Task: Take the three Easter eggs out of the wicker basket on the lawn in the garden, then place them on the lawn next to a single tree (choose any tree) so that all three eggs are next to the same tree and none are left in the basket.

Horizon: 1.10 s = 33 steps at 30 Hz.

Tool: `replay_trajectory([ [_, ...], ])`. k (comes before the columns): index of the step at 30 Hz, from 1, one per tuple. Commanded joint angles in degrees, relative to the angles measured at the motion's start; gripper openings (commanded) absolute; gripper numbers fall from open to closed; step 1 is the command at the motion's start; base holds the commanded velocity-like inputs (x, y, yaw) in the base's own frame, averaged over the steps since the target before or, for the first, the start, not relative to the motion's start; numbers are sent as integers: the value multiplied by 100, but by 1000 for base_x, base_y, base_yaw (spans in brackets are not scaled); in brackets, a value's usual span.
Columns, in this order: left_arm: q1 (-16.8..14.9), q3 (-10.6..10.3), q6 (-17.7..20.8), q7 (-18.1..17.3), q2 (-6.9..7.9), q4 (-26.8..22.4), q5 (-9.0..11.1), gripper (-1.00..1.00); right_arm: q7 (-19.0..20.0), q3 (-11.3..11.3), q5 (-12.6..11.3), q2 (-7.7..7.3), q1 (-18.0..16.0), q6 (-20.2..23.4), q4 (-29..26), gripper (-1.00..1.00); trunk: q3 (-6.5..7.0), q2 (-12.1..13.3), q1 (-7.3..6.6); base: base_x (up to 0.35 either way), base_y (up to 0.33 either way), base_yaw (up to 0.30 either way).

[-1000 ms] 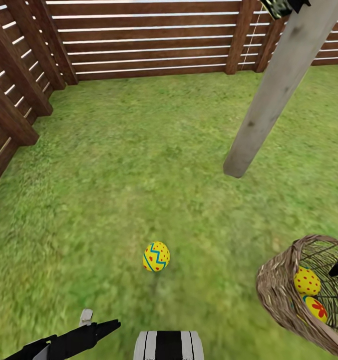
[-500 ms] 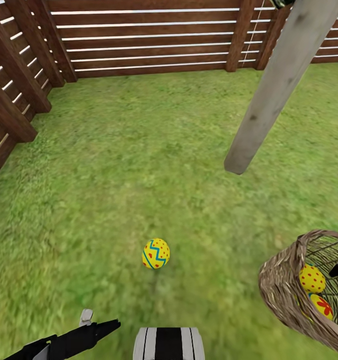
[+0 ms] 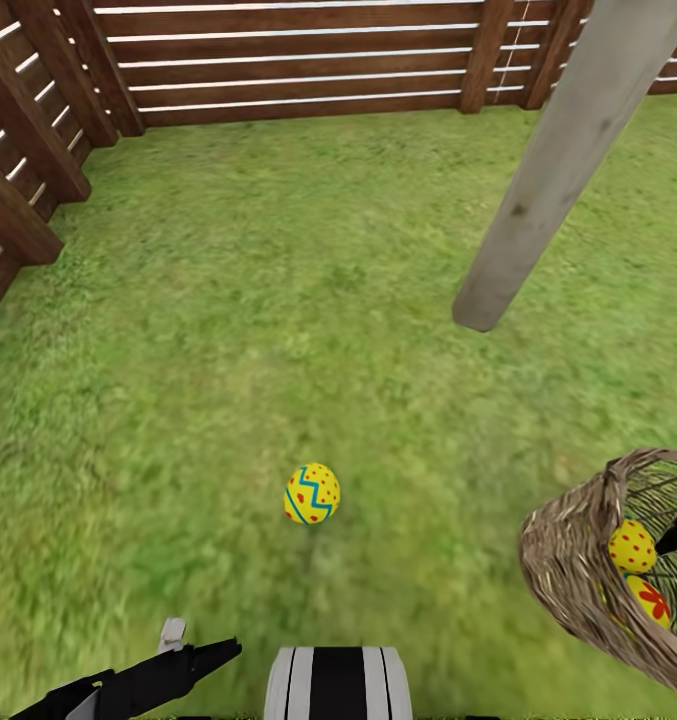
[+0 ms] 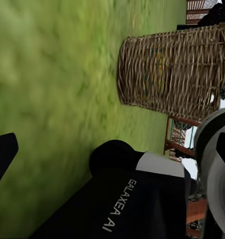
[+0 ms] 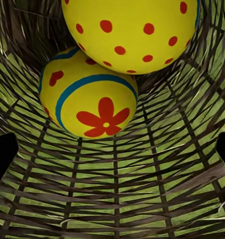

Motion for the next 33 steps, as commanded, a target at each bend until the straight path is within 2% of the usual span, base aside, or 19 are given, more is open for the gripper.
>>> replay_trajectory([
  [1,-2,-45,19,-15,5,-5,48,100,16,52,-59,2,-5,38,3,100,-26,-3,1,0,0,0],
  [27,-2,-45,21,-14,8,-5,47,100,26,66,-67,45,-5,38,-37,100,-602,-38,68,0,0,0],
  [33,-2,-45,22,-15,12,-5,48,100,23,68,-67,63,-5,38,-41,100,-602,-38,68,0,0,0],
])
